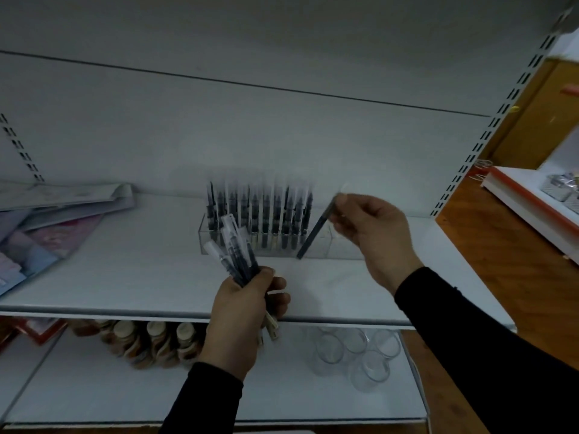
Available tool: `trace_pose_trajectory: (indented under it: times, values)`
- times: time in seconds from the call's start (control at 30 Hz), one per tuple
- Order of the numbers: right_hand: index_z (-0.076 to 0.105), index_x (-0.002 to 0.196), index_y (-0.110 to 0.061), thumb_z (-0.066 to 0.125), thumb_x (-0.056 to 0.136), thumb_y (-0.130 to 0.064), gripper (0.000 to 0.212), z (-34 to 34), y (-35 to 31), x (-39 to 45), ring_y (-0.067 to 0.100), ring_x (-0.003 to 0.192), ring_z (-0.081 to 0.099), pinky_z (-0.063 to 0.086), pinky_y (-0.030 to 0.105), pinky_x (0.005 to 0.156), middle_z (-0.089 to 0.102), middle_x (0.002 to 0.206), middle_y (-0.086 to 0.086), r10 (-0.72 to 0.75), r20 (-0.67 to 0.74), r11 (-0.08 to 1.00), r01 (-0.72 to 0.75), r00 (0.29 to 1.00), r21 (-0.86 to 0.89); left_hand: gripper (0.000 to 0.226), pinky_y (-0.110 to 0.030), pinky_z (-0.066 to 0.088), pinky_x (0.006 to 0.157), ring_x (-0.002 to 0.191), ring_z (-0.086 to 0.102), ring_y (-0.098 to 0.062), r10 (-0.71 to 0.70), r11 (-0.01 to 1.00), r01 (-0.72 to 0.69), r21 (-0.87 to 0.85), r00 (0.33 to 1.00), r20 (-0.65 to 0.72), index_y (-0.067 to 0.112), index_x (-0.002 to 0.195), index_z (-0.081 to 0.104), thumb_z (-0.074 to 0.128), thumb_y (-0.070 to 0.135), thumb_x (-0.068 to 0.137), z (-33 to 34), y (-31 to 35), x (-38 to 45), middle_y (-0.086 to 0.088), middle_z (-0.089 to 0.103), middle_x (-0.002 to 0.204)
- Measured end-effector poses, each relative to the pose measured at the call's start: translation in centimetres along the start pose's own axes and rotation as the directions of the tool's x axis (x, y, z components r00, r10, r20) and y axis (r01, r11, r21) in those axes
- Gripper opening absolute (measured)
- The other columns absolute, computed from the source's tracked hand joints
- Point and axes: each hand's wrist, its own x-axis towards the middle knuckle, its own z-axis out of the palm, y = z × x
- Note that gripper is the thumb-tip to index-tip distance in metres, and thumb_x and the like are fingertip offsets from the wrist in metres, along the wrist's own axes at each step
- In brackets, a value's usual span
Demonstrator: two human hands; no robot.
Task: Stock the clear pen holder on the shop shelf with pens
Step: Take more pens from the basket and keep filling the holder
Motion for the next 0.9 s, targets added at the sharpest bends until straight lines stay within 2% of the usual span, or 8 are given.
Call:
trace_pose_trajectory:
  times: [0.13,0.27,0.37,0.5,0.7,0.8,0.9]
  values:
    - [0.072,0.086,-0.009,0.069,0.088,-0.016,0.008,-0.5,-0.8,1.3,0.016,0.075,0.07,0.056,0.022,0.072,0.073,0.079,0.007,-0.184,-0.075,0.979,0.177,0.98,-0.097,0.021,-0.03,0.044,0.052,0.044,0.054,-0.015,0.037,0.999,-0.036,0.012,0.998,-0.057,0.009,0.073,0.056,0.058,0.013,0.093,-0.1,0.2,-0.1,-0.005,0.057,0.059]
    - [0.073,0.084,-0.014,0.07,0.089,-0.019,0.007,-0.2,-0.5,2.3,0.017,0.078,0.07,0.058,0.029,0.079,0.074,0.082,0.006,-0.265,-0.069,0.943,0.244,0.962,-0.225,0.02,-0.029,0.044,0.05,0.041,0.051,-0.013,0.051,0.999,-0.052,-0.006,0.996,-0.076,0.01,0.074,0.055,0.056,0.012,0.094,-0.3,0.6,-0.2,-0.005,0.052,0.061]
    - [0.072,0.083,-0.017,0.07,0.089,-0.021,0.008,0.2,-0.1,2.7,0.016,0.075,0.07,0.059,0.033,0.082,0.074,0.08,0.005,-0.284,-0.044,0.922,0.26,0.958,-0.288,0.02,-0.027,0.044,0.047,0.04,0.051,-0.012,0.069,0.998,-0.069,0.002,0.994,-0.087,0.009,0.073,0.054,0.056,0.011,0.094,-0.4,0.7,-0.1,-0.005,0.052,0.059]
    - [0.072,0.084,-0.021,0.071,0.088,-0.023,0.004,0.6,0.5,3.2,0.017,0.078,0.071,0.059,0.042,0.085,0.075,0.08,0.001,-0.281,-0.011,0.904,0.261,0.96,-0.338,0.023,-0.029,0.044,0.049,0.042,0.051,-0.014,0.079,0.997,-0.079,-0.003,0.992,-0.094,0.009,0.07,0.055,0.057,0.011,0.093,-0.6,0.8,0.1,-0.003,0.053,0.055]
    - [0.07,0.086,-0.024,0.068,0.089,-0.025,0.004,1.0,1.3,2.9,0.015,0.079,0.072,0.059,0.03,0.082,0.074,0.081,-0.007,-0.292,0.041,0.848,0.279,0.955,-0.451,0.019,-0.026,0.045,0.044,0.044,0.051,-0.014,0.1,0.995,-0.099,0.017,0.99,-0.099,0.009,0.075,0.054,0.056,0.011,0.093,-0.8,0.8,0.4,-0.006,0.052,0.062]
    - [0.071,0.091,-0.02,0.068,0.09,-0.026,0.007,1.1,2.1,2.9,0.014,0.08,0.071,0.058,0.033,0.084,0.074,0.083,-0.004,-0.276,0.04,0.832,0.26,0.96,-0.49,0.02,-0.026,0.044,0.044,0.042,0.051,-0.013,0.106,0.994,-0.105,0.015,0.99,-0.093,0.009,0.073,0.055,0.056,0.01,0.093,-0.8,0.8,0.3,-0.005,0.052,0.059]
    - [0.069,0.083,-0.031,0.068,0.089,-0.03,0.007,1.0,2.8,2.9,0.013,0.079,0.071,0.059,0.038,0.083,0.074,0.081,-0.006,-0.259,0.04,0.821,0.242,0.965,-0.517,0.022,-0.028,0.044,0.047,0.042,0.051,-0.014,0.106,0.994,-0.106,-0.002,0.989,-0.101,0.009,0.072,0.055,0.056,0.01,0.093,-0.8,0.9,0.2,-0.003,0.052,0.056]
